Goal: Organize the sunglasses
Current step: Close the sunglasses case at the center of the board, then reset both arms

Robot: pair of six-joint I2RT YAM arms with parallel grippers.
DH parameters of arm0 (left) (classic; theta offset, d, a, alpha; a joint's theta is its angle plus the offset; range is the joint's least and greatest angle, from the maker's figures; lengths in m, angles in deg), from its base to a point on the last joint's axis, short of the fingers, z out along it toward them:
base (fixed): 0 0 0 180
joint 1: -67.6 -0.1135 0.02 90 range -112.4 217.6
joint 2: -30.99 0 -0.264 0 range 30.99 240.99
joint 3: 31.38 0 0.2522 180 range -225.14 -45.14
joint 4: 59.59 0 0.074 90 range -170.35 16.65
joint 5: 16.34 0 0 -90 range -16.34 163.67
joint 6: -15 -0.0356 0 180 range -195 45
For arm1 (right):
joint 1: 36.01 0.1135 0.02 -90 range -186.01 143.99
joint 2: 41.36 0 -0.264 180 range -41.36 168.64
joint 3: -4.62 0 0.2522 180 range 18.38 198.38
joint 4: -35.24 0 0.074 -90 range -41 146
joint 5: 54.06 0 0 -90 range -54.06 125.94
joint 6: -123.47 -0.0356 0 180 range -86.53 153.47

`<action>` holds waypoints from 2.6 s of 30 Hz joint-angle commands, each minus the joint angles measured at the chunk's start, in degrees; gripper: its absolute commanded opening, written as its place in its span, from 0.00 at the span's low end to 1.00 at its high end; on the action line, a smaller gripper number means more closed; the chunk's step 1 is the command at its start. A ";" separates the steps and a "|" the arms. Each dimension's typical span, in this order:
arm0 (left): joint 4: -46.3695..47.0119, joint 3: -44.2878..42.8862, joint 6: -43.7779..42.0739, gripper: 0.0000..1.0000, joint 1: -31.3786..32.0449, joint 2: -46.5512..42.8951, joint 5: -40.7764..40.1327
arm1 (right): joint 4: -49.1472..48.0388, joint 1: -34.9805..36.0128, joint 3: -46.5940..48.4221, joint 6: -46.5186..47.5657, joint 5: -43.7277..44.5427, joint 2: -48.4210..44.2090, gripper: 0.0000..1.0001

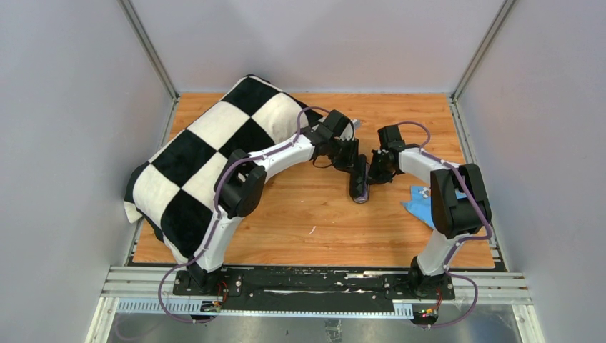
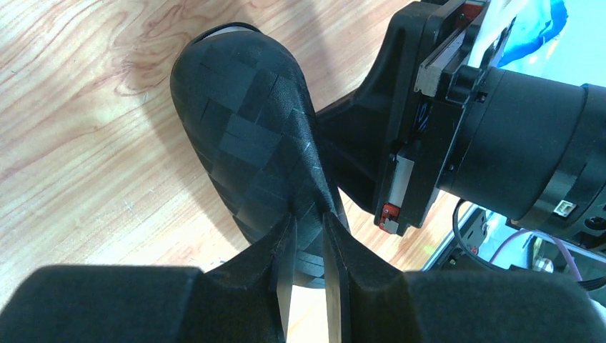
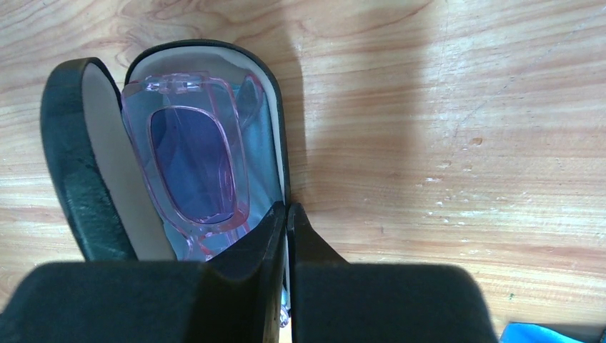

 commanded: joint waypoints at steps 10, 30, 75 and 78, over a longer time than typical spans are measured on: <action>-1.14 -0.27 -0.18 0.26 1.47 4.87 -0.29 | 0.58 2.71 1.30 -2.26 -2.32 -0.70 0.02; -2.89 -3.68 -0.36 0.26 1.89 9.79 0.52 | 3.59 2.76 -0.69 -1.14 -2.13 -6.32 0.29; -5.62 35.95 -11.45 0.53 -1.34 -59.32 -26.21 | 28.91 -1.07 17.90 8.58 24.50 -52.93 0.94; 3.18 47.65 -8.45 0.71 -1.34 -68.67 -35.51 | 22.97 -1.06 11.79 9.01 26.83 -58.41 0.93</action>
